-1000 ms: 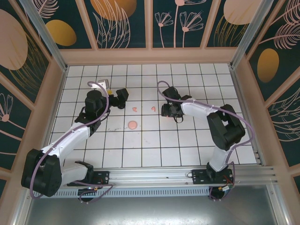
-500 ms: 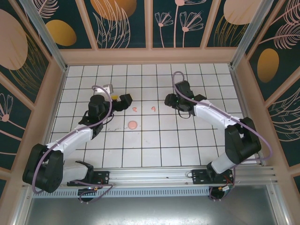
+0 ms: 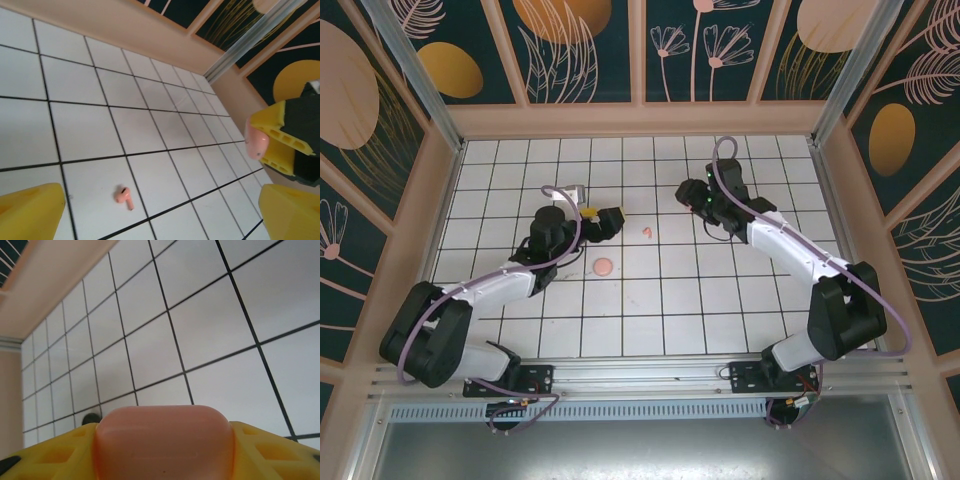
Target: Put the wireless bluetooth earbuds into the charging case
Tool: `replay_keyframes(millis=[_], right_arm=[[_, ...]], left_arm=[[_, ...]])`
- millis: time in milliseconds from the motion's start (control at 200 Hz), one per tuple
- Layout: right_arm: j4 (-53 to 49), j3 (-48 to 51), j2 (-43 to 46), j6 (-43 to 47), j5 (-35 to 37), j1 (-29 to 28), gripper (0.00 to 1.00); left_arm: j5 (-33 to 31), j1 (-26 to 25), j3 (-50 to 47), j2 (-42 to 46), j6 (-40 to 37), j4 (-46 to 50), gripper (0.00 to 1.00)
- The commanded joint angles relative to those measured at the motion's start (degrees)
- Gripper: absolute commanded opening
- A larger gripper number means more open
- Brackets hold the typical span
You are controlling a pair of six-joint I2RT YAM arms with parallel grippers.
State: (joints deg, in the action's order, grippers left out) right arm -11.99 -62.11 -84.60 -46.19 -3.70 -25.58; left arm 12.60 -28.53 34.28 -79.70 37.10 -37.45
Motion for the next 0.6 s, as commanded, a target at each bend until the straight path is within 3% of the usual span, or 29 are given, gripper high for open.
replay_keyframes(millis=[0,596], right_arm=[[4.3,-1.6,2.1,-5.1,-1.4,0.6,0.4],[11.7,0.7,1.9,-14.5,-6.0,-0.3,0.4]], left_arm=[[1.0,-0.6,0.3,-1.1,2.4,-8.0,0.99],[2.9,-4.2,2.5,-8.3,3.8,-16.4,0.98]])
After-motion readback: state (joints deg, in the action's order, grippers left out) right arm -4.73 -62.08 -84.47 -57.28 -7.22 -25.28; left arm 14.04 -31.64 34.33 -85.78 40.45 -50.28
